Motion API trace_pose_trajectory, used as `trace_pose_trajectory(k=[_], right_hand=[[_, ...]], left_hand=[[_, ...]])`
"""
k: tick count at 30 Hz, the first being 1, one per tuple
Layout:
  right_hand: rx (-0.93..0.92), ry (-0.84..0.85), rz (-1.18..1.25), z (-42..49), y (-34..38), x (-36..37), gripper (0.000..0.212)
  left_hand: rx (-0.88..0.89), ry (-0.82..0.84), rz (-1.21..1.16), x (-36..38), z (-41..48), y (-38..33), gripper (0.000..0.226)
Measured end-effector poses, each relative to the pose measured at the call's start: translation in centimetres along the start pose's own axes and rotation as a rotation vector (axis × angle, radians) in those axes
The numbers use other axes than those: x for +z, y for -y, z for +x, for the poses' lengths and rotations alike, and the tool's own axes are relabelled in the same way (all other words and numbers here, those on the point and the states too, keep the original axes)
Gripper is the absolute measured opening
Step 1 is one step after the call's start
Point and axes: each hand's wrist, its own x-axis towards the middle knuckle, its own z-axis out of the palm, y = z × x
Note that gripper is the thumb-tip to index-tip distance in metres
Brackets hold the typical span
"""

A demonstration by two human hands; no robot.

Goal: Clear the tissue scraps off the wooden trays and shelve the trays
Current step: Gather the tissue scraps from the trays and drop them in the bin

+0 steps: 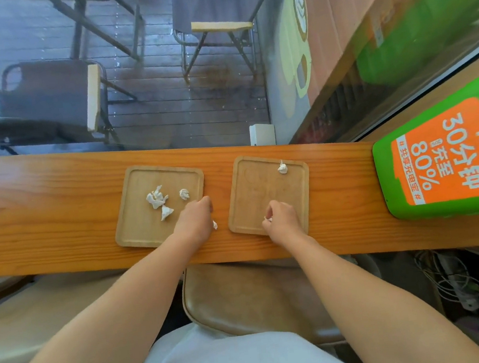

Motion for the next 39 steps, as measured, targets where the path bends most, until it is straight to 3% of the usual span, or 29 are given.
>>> trace_pose_trajectory(k=[2, 5, 12, 18, 22, 25, 39], right_hand=[[0.005, -0.013, 0.003, 0.1, 0.0, -0.3, 0.018], [-0.001, -0.006, 0.004, 0.2, 0.2, -0.7, 0.015], [-0.051, 0.060, -0.020, 1.1, 0.6, -2.0, 0.031], [-0.048, -0.034, -0.109, 2.4, 0.1, -3.9, 0.012], [-0.051, -0.143, -0.146, 3.6, -0.1, -5.3, 0.040], [-0.086, -0.190, -0.155, 4.6, -0.3, -5.9, 0.044], [-0.076, -0.079, -0.299, 9.3, 0.0, -5.0, 0.040]], left_hand=[[-0.034, -0.029, 0.024, -0.4, -0.7, 0.3, 0.016], [-0.048, -0.035, 0.074, -0.6, -1.6, 0.9, 0.029], [-0.015, -0.013, 0.149, -0.5, -2.0, 0.7, 0.028], [-0.003, -0.020, 0.183, 0.2, -1.9, -0.3, 0.023], [-0.039, -0.042, 0.182, 0.8, -1.8, -0.7, 0.027], [-0.040, -0.048, 0.184, 1.3, -1.5, -0.6, 0.029], [-0.083, 0.004, 0.191, 3.1, 0.1, 0.7, 0.031]])
